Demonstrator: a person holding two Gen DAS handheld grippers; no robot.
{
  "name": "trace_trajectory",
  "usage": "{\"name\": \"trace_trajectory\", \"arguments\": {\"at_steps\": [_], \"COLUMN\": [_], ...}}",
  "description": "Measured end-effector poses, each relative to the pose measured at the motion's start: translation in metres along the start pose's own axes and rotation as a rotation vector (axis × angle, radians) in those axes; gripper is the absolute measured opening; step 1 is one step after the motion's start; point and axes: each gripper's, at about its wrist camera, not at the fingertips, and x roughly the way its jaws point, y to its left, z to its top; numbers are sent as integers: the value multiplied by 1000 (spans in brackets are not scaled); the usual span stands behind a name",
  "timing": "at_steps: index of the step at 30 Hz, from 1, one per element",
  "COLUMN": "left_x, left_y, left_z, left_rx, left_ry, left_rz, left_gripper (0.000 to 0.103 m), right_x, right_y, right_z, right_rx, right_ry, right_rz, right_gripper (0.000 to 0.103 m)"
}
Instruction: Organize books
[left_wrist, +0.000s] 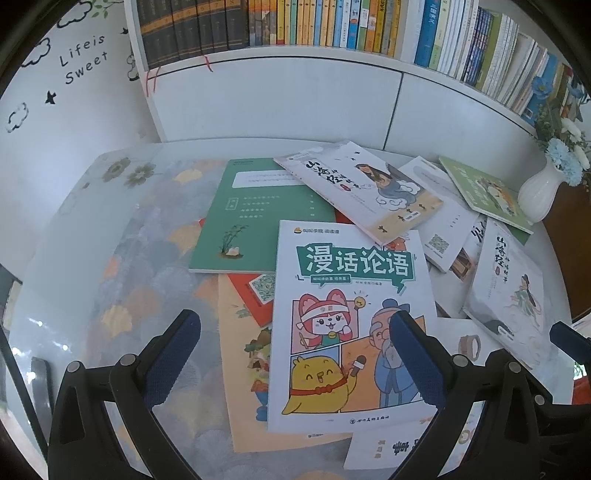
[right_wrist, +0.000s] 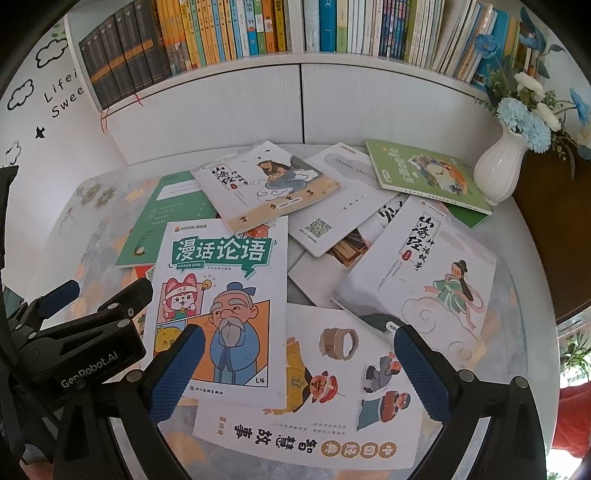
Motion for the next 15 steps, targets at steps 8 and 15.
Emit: {"name": "trace_trajectory", "arguments": {"at_steps": [8,15], "left_x": [-1,-1], "left_y": [2,1], "left_z": [1,1], "left_rx": [-1,1], "left_ry": [-4,-4], "left_rz": [10,15], "left_gripper": [102,102], "right_x": [1,1], "right_y": [1,1], "right_z": [0,1], "right_rx": [3,3], "right_ry": [1,3], "right_rz": [2,-4], "right_gripper": [102,102]}}
